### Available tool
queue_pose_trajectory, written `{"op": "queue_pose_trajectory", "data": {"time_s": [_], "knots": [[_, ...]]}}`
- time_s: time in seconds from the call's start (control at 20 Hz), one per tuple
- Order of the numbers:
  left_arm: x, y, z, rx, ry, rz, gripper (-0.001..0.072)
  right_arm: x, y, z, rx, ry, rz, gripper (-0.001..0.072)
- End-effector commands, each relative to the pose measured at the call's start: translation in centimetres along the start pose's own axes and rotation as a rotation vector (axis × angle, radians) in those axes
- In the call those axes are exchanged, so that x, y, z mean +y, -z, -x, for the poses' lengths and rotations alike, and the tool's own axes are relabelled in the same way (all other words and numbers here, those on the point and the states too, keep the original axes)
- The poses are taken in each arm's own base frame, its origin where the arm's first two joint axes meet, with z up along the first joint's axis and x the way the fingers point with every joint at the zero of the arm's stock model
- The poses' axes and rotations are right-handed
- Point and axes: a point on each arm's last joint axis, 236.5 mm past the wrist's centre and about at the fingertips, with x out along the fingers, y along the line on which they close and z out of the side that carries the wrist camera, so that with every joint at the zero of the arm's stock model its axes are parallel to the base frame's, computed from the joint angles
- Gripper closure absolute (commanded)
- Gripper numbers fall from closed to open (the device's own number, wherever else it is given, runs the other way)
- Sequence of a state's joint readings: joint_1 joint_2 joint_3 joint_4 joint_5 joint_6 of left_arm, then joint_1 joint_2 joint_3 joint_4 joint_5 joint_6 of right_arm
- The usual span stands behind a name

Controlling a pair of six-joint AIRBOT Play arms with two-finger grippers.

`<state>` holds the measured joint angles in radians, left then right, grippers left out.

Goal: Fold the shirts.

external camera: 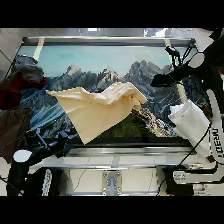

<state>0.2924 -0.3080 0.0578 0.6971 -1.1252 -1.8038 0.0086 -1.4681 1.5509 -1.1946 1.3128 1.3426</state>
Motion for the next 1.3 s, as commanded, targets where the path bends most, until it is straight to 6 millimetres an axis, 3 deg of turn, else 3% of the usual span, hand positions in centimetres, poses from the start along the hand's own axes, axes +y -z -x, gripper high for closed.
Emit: {"op": "queue_pose_trajectory", "data": {"time_s": [0.0, 0.3, 0.5, 0.85, 1.2, 1.25], "knots": [[1.0, 0.2, -0.6, 0.016, -0.013, 0.035, 0.0041, 1.0, -0.2, 0.0, -0.006, -0.034, -0.001, 0.0303], [2.7, -0.1, -1.8, 0.060, -0.069, 0.017, 0.0067, 2.0, -0.4, 0.0, -0.016, -0.073, -0.012, 0.0303], [1.8, -0.2, -3.0, 0.102, -0.006, 0.025, 0.0069, 2.0, -0.4, 0.0, -0.016, -0.074, -0.012, 0.0303], [2.8, -0.1, -4.7, 0.154, -0.010, 0.056, 0.0108, 1.9, -0.6, 0.0, -0.022, -0.072, -0.012, 0.0303], [2.6, 1.5, -7.7, 0.158, -0.039, 0.037, 0.0111, 1.9, -0.6, 0.0, -0.022, -0.072, -0.012, 0.0303], [2.3, 1.3, -7.9, 0.145, -0.032, 0.048, 0.0193, 1.9, -0.5, 0.0, -0.022, -0.072, -0.012, 0.0303]]}}
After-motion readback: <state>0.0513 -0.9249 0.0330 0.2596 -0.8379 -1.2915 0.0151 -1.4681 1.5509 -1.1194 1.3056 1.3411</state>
